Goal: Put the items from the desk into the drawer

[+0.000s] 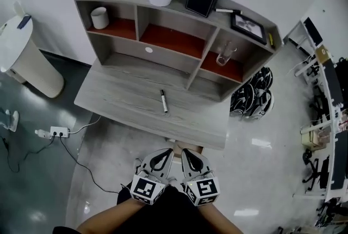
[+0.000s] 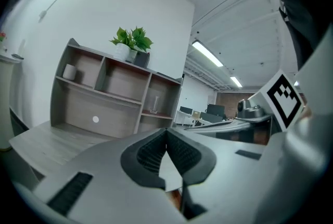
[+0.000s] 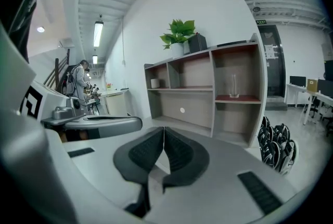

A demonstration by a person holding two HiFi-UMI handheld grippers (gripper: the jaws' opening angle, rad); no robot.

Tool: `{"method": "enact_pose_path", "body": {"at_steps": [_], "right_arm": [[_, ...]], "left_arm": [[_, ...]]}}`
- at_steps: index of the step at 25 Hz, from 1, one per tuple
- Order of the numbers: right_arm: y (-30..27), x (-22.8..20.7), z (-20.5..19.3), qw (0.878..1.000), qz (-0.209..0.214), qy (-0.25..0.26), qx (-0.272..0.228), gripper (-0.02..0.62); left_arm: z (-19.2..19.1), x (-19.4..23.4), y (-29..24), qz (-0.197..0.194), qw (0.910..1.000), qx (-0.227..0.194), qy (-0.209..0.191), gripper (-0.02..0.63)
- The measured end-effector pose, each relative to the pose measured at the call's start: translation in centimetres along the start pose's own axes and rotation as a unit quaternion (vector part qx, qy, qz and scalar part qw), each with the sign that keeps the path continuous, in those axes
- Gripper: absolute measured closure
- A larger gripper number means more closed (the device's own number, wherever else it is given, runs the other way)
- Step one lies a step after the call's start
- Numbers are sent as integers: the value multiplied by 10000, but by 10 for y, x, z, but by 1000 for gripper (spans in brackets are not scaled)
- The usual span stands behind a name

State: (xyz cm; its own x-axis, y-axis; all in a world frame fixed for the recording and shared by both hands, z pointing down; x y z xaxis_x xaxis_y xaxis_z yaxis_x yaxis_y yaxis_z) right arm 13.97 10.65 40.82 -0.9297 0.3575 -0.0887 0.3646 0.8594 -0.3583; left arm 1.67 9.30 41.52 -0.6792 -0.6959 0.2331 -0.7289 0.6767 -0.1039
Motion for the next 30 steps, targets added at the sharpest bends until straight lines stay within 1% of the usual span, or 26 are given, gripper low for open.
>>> {"method": "enact_pose_path", "body": {"at_steps": [4,7,11,15,18,21,23,28,30], "right_arm": [[-29,17,8,9998,29,16,182,576],[-53,31,8,9995,-42,1,301,575],[-83,41,9,9991,-139,-68,382,575],[-110,52,13,9988,-228,-32,425,575],[-126,54,15,9984,-307,10,484,575],[-141,50,14,9980,-329,111,525,575],[-150,44,14,9978,-280,198,561,575],[-177,25,13,9969,-321,187,689,575],[-188,18,9,9964,-345,130,765,575]], "left_arm": [[5,40,9,151,9997,58,181,594],[10,68,18,103,9996,83,264,594],[11,98,28,-9,9994,2,357,594],[10,126,38,91,9993,3,358,594],[11,143,43,126,9989,-58,458,594],[10,156,45,198,9982,-82,555,594],[7,160,42,248,9982,-34,545,594],[10,160,21,123,9997,28,224,594],[10,162,14,110,9997,57,210,594]]}}
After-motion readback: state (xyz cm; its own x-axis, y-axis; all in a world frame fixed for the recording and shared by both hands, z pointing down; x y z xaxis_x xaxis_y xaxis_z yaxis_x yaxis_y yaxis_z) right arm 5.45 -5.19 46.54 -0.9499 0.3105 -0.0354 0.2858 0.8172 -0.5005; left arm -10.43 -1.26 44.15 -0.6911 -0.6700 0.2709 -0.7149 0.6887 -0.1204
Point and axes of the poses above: the fingertips, and each gripper's own axes: y backward along the fingers, x to its left, z out of its top, the point moved 7 cm from there along y, backward along the fingers, and after that the axes turned 2 degrees about -z, right-handed, at the moved point
